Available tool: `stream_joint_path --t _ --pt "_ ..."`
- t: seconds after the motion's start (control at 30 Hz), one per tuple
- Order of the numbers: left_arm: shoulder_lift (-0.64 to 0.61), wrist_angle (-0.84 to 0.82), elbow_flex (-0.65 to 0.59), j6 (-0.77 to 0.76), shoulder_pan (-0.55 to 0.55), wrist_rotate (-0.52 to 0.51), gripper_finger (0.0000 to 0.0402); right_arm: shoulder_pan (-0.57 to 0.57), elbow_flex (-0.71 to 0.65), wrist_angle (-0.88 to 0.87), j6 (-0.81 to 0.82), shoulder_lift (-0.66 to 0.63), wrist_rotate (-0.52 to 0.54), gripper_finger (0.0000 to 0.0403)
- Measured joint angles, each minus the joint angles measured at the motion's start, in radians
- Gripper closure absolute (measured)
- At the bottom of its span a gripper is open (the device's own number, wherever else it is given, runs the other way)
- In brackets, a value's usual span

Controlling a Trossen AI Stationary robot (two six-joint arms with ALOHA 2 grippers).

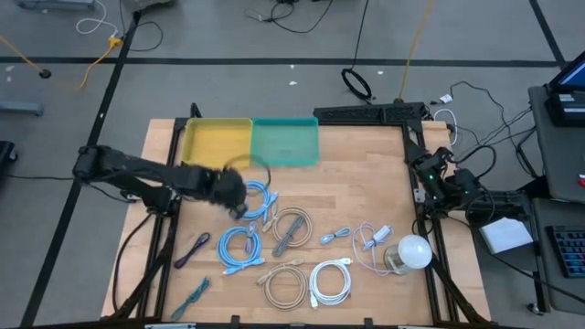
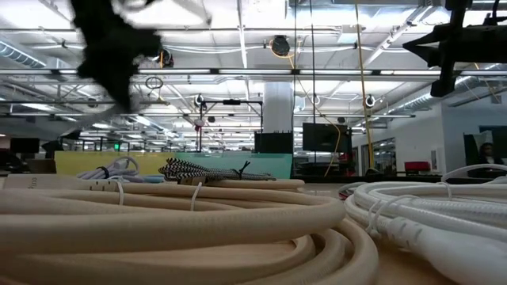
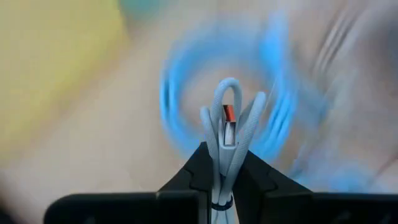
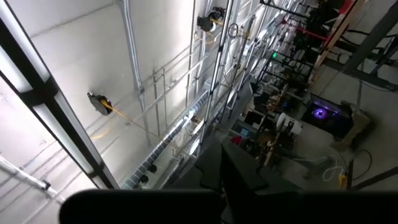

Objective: Pick & Place USB Port
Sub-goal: Put the left white charger cable into the green bin

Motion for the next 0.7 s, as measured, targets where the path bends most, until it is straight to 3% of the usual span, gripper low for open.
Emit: stream_joint_path --t 0.1,0.17,0.3,0.47,0.57,0.7 --pt "0.002 0.032 0.134 0.089 0.093 -0.156 0.0371 0.0 0.0 -0.005 0.028 0.023 -0.002 0.0403" --pt "0.012 0.093 0.199 0.204 0.177 -0.193 0.0371 0.0 0.0 -0.003 0.044 0.043 -0.007 0.0403" --pt "0.092 0.287 0.282 0.446 0.377 -0.08 0.0371 0.0 0.0 -0.001 0.058 0.081 -0.042 0.0403" --pt "0.272 0.337 0.375 0.635 0.577 0.15 0.0371 0.0 0.0 0.011 0.095 0.12 -0.071 0.0403" --pt "0.397 0.332 0.441 0.732 0.619 0.284 0.0371 0.0 0.0 0.028 0.094 0.136 -0.081 0.0403" --pt "0.545 0.3 0.569 0.859 0.596 0.331 0.0371 0.0 0.0 0.029 0.095 0.149 -0.081 0.0403"
